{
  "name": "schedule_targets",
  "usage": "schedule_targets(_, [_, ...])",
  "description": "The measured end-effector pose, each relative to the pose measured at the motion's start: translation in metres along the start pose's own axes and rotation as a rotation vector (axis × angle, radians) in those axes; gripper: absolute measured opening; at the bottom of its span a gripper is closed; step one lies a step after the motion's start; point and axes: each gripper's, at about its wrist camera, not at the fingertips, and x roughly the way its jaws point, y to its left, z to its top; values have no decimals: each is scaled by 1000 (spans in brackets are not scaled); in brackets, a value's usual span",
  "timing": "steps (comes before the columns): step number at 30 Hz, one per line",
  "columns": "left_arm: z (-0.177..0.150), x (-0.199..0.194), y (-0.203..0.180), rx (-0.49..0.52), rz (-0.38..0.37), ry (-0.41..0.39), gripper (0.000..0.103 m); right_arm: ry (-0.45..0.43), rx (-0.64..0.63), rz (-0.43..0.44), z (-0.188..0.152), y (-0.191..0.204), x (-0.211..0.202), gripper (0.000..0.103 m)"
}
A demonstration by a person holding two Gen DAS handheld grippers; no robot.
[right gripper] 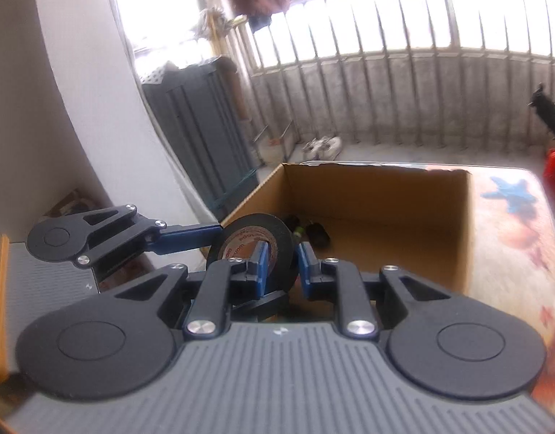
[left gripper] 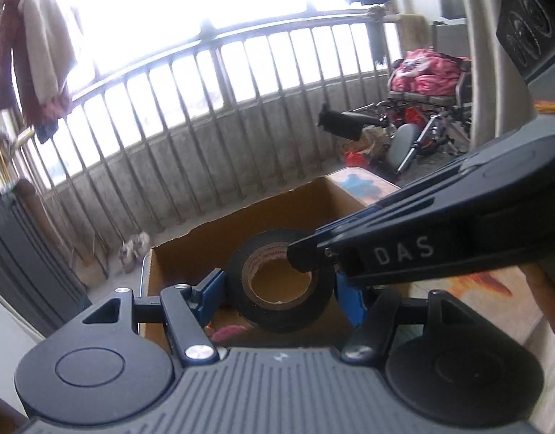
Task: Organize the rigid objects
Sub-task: 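Lift the tape roll with the right gripper and lower it into the box, then open the right gripper to drop the tape roll, then withdraw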
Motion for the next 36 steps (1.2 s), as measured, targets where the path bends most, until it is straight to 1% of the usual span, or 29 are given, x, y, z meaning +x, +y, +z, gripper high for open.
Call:
schedule_targets(3, [20,35,24,-39,-26,89,67,75,-10,18,31,-14,31,17])
schedule_targets(5, [29,65,41,-79,-64,186,67,147,-1,26,47,-26,59,18])
schedule_targets(6, [33,85,51,-104,-92,248,67,192,13,31,54,-35,76,18])
schedule_targets(8, [36,119,68,-171,-147,370,67,278,74,54,63,-52,109,18])
schedule_targets(10, [32,150,83,-219,-194,476,67,360,155,79,69,-73,139,18])
schedule_targets(12, [26,181,90,-265,-230,584,67,446,235,111,67,-97,167,18])
schedule_targets(14, [22,206,95,-293,-249,660,67,510,293,124,64,-113,190,18])
schedule_targets(16, [17,228,96,-304,-249,719,67,558,332,132,60,-126,208,17])
schedule_targets(18, [12,246,97,-312,-244,762,67,598,362,133,58,-137,226,17])
schedule_targets(21, [5,262,100,-329,-241,815,67,645,397,138,45,-142,238,17])
schedule_targets(25, [-1,282,105,-359,-242,860,67,679,413,129,41,-149,255,17])
schedule_targets(28, [-2,292,109,-367,-236,877,67,687,424,126,41,-153,267,17])
schedule_targets(31, [-1,297,111,-364,-225,874,68,681,412,120,45,-154,272,17])
schedule_targets(36, [-1,301,117,-380,-204,853,68,640,403,114,51,-156,273,17])
